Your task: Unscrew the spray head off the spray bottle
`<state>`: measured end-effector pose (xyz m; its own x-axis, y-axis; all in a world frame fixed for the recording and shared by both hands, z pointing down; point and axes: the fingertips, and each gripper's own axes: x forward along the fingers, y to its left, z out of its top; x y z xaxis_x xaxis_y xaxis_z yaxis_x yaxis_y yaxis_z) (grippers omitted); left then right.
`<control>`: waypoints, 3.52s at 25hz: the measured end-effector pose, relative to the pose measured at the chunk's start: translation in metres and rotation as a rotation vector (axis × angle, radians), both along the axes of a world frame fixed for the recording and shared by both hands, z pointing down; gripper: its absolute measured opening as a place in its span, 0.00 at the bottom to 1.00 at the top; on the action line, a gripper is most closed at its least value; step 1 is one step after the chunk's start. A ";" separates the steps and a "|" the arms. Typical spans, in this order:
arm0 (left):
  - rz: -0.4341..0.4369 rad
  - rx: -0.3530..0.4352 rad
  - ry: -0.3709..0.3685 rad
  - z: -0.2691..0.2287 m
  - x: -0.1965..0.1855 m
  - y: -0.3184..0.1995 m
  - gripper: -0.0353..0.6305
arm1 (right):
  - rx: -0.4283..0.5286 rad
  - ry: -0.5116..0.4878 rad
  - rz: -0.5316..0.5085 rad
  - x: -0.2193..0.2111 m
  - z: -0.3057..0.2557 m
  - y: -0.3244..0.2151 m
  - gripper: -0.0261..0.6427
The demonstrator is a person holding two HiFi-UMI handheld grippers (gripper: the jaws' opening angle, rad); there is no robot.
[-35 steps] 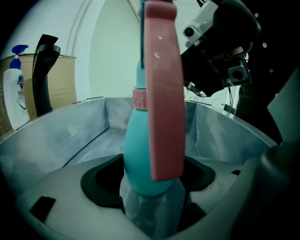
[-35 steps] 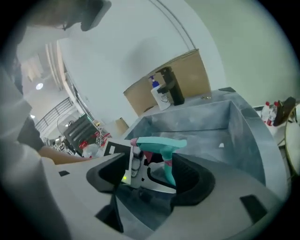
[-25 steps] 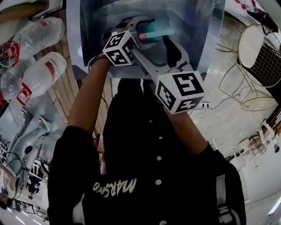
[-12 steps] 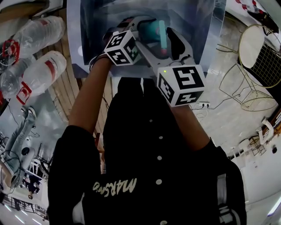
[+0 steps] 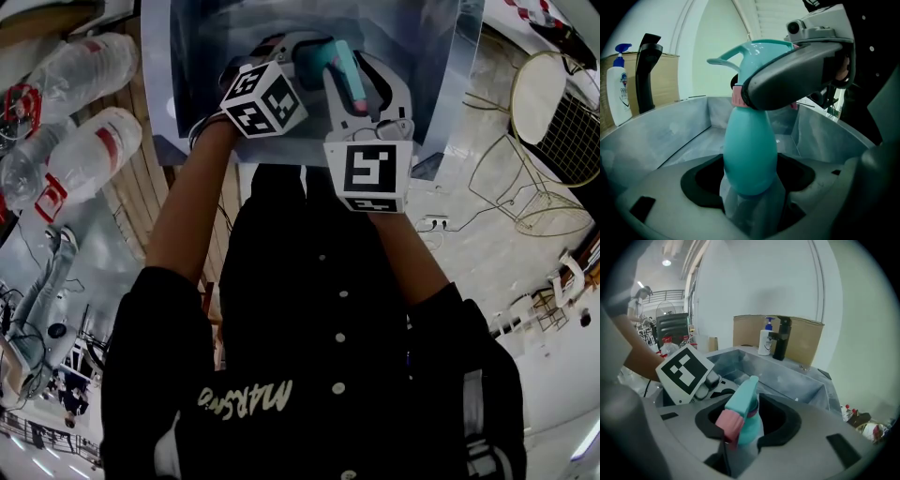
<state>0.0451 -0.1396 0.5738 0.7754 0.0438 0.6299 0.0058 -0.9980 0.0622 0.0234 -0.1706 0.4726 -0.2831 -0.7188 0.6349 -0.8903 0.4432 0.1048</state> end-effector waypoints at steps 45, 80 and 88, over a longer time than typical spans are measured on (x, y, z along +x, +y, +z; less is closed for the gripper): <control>0.070 0.016 0.013 0.001 -0.005 0.004 0.60 | -0.061 -0.013 -1.095 -0.019 -0.023 0.020 0.25; -0.171 0.223 -0.047 -0.082 -0.058 -0.006 0.41 | 0.161 -0.254 -0.764 0.010 -0.167 0.038 0.25; -0.334 0.239 0.054 -0.158 -0.080 -0.007 0.09 | 0.263 -0.340 -0.574 0.031 -0.219 0.042 0.25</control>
